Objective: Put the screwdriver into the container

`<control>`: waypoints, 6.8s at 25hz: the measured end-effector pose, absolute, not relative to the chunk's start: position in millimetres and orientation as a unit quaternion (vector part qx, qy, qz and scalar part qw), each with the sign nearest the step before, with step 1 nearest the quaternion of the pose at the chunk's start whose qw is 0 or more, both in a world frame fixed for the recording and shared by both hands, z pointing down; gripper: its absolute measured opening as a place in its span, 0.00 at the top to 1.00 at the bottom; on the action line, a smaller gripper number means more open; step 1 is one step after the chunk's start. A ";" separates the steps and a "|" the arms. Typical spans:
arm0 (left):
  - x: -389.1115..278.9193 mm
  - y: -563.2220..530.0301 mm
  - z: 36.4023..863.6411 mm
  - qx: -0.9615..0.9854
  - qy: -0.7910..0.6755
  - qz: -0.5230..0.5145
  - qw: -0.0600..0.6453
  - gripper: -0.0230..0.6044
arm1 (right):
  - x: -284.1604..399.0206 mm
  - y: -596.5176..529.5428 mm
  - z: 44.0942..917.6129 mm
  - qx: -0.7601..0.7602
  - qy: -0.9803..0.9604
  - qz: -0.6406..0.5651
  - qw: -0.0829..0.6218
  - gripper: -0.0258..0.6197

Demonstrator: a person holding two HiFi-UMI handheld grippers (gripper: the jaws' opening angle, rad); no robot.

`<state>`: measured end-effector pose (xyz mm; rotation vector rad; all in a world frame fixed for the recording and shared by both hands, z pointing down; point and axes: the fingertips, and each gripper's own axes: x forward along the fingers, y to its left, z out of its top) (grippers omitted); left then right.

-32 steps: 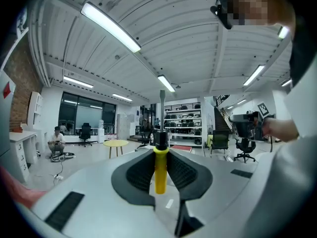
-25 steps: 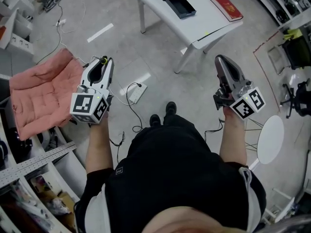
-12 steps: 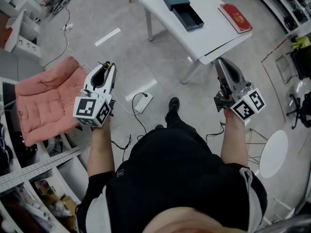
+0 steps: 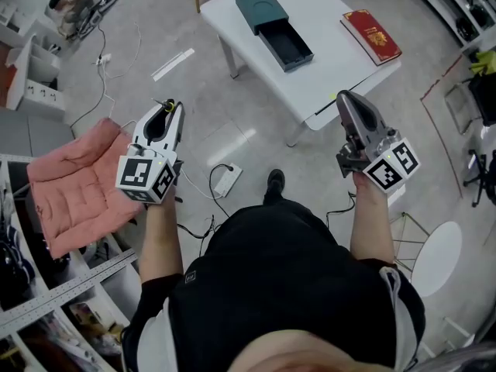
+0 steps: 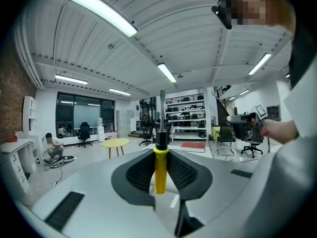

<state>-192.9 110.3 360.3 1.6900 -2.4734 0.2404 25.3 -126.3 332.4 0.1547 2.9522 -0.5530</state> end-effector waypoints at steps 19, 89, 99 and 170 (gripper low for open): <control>-221.3 -40.2 352.2 0.617 -0.779 0.098 0.056 0.83 | 18.6 -232.3 327.1 0.006 0.980 -0.181 0.085 0.91; -298.0 -345.1 581.3 0.835 -0.358 0.415 0.043 0.83 | -44.6 -339.0 395.5 -0.311 0.920 -0.223 0.083 0.91; -282.8 -336.5 633.8 0.811 -0.275 0.516 0.023 0.83 | -28.8 -334.6 401.1 -0.320 0.916 -0.228 0.081 0.91; -275.5 -271.9 454.1 0.819 -0.523 0.219 0.085 0.83 | -53.7 -313.6 341.9 -0.147 0.967 -0.190 0.086 0.91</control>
